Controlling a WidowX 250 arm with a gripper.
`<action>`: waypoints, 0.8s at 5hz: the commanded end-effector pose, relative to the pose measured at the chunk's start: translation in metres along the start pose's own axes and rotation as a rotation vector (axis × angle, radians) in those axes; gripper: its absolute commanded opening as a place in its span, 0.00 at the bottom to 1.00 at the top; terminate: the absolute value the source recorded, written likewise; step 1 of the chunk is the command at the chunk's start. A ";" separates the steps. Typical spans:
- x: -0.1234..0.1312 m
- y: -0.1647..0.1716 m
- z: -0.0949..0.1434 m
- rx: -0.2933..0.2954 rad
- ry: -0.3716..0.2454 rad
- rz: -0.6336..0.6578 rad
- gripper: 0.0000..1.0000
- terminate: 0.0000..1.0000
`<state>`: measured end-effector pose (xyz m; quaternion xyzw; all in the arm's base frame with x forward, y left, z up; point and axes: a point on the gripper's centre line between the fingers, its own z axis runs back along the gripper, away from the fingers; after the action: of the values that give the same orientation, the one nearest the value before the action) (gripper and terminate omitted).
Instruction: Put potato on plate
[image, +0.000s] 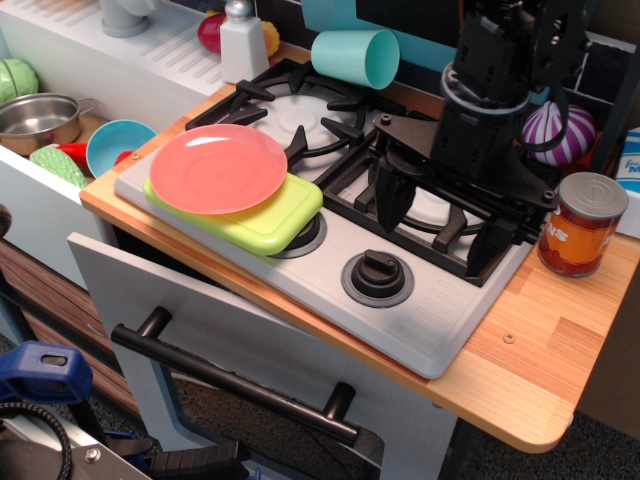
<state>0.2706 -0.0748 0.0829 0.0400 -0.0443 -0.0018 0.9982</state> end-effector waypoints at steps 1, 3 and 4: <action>0.000 0.000 0.000 0.000 0.000 0.000 1.00 0.00; 0.080 0.005 0.011 0.023 -0.069 -0.047 1.00 0.00; 0.102 0.008 0.015 0.044 -0.088 -0.075 1.00 0.00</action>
<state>0.3732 -0.0638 0.0903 0.0625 -0.0626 -0.0502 0.9948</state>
